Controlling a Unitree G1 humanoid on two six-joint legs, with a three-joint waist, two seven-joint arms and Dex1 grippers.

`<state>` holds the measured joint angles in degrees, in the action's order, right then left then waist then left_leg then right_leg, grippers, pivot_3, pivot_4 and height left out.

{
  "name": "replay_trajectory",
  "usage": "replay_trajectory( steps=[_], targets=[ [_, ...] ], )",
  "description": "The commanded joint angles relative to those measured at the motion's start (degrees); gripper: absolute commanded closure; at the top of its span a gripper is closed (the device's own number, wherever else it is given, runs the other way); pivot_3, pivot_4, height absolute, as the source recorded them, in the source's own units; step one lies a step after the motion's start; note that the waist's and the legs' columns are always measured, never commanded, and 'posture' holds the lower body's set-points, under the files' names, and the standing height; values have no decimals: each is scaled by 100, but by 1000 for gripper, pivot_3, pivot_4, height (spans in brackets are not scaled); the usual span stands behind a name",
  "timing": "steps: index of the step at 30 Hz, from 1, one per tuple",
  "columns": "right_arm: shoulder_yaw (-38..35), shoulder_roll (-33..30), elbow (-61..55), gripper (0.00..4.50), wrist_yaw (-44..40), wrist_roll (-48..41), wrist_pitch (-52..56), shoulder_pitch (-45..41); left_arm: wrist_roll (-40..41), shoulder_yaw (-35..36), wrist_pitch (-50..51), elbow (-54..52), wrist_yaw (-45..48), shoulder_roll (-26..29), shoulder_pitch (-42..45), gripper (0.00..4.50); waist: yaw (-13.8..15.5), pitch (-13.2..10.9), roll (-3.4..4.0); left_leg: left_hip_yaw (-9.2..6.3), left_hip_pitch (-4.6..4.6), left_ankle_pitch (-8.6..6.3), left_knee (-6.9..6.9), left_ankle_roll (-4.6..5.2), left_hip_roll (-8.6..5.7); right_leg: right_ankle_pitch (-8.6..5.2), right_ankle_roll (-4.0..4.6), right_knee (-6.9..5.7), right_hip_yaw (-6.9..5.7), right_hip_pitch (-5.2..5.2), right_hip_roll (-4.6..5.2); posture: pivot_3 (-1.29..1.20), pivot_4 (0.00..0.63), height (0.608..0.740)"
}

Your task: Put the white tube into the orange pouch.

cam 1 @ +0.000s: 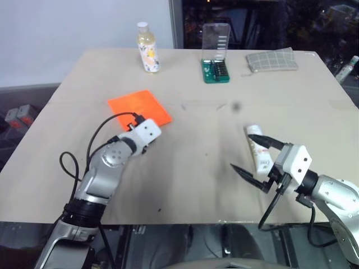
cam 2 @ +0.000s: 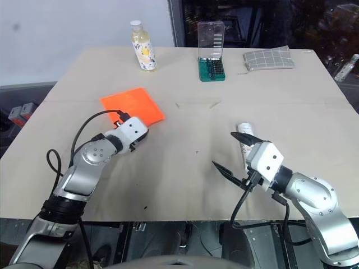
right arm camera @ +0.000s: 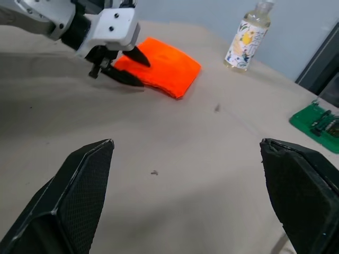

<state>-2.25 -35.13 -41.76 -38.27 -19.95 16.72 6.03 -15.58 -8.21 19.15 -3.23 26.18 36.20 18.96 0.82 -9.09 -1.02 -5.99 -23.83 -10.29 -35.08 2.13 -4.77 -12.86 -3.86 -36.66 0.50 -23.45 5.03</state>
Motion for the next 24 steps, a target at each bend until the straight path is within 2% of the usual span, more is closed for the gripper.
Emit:
replay_trajectory(
  steps=[1,2,11,24],
  targets=[
    [-87,-13,-256,0,84,-37,21,-87,-238,12,-164,96,-272,-51,138,641,1,0,0,0,0,0,0,0,0,0,0,0,0,0,-1,0,150,740],
    [-100,-18,-258,0,92,-42,40,-109,-298,-47,-212,154,-330,-84,131,232,3,0,0,0,0,0,0,0,0,-1,-1,0,-1,0,-1,0,150,740],
    [-140,-45,-289,0,122,-60,88,-132,-596,0,-405,648,-920,-296,200,232,3,3,-1,0,6,0,-1,0,-1,-2,-5,-4,0,2,0,0,150,740],
    [-185,-54,-344,0,164,-76,140,-90,-541,335,-796,682,-1273,-181,154,232,1,2,-3,0,2,3,-2,4,-1,2,1,-5,1,0,-2,0,150,740]
  ],
)
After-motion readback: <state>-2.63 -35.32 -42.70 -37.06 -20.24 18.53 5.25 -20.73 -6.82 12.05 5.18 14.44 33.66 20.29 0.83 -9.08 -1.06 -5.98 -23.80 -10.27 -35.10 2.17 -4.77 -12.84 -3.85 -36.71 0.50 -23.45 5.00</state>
